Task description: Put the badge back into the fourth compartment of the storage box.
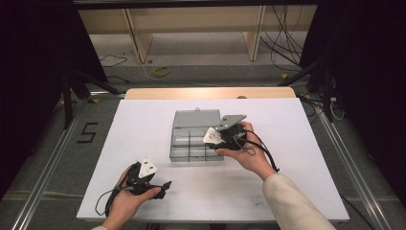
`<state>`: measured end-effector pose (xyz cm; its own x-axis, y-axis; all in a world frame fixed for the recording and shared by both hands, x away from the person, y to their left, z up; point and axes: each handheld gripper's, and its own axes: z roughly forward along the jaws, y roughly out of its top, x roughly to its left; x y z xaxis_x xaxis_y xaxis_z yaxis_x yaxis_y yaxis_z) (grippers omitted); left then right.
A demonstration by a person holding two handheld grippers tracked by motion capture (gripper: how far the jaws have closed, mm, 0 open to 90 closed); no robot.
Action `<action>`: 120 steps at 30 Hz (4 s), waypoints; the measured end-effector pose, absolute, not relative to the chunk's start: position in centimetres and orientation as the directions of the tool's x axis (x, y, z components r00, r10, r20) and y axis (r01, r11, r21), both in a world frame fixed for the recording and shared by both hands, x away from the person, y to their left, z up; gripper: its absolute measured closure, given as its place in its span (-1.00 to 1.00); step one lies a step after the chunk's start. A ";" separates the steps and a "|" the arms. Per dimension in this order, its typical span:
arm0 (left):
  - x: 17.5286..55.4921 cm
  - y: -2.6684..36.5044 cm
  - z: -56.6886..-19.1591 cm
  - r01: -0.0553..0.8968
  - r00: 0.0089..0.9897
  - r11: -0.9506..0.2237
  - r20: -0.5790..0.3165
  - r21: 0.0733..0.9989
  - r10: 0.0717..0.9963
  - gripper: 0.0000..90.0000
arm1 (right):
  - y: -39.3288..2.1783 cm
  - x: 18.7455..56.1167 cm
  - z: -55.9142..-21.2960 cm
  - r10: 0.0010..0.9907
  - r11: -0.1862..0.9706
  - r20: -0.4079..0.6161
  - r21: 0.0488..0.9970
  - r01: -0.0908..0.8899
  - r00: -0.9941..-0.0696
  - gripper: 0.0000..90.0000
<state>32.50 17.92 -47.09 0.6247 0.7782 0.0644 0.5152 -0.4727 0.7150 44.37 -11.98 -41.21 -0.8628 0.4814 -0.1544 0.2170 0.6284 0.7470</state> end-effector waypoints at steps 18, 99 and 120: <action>32.5 17.9 -47.1 0.514 0.624 -0.470 0.063 0.717 0.779 -0.63 | -9.4 45.0 -41.6 0.471 0.625 -0.143 0.750 0.215 -0.870 -0.25; 32.5 17.9 -47.0 0.509 0.623 -0.467 0.064 0.723 0.779 -0.63 | -1.5 46.9 -44.8 0.487 0.635 0.008 0.683 0.361 -0.873 0.38; 32.5 17.9 -47.0 0.511 0.624 -0.468 0.063 0.721 0.779 -0.63 | -1.0 46.2 -44.9 0.503 0.631 0.008 0.680 0.374 -0.864 0.99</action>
